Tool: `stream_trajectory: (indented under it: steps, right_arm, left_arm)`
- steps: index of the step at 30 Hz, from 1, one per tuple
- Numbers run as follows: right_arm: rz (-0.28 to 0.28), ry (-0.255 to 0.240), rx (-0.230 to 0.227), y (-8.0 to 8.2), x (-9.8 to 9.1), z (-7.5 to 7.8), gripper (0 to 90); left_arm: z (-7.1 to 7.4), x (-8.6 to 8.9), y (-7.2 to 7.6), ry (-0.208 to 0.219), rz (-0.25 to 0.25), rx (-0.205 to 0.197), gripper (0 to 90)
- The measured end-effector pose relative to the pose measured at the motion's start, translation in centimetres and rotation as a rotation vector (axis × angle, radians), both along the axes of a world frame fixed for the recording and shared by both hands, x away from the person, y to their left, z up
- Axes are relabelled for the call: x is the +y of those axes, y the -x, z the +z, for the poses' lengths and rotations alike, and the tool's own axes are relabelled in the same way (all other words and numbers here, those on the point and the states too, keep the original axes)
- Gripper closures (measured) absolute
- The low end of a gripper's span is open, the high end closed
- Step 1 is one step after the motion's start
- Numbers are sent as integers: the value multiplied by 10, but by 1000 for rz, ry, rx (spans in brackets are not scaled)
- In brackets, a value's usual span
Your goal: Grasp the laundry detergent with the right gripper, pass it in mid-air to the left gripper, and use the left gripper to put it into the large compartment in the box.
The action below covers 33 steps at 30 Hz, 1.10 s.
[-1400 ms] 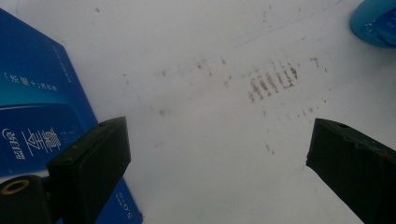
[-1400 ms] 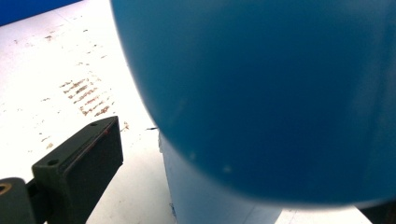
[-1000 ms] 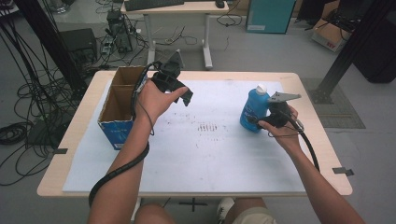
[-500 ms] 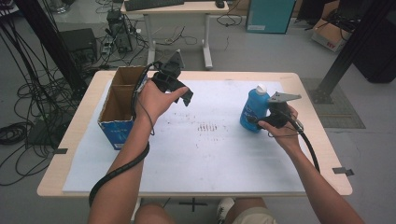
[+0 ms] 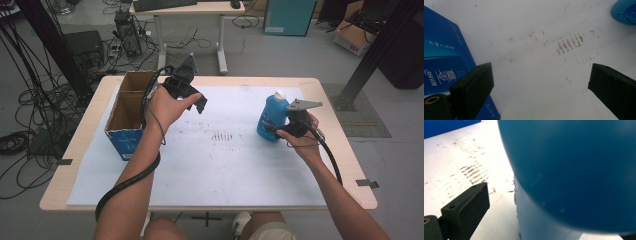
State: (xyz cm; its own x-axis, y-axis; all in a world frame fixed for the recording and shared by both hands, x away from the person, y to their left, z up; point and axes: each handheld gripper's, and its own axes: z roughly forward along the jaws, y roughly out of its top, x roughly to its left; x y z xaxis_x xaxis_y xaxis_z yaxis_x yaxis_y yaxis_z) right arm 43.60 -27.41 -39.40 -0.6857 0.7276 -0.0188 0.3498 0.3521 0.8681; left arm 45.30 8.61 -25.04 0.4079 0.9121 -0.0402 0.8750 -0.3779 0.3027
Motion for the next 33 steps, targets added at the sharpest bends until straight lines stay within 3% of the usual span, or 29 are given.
stream_trajectory:
  steps: [33]
  right_arm:
    - [10, -1, -12, 0, 1, -2, 17]
  left_arm:
    - [0, 1, -1, -1, -3, -2, 64]
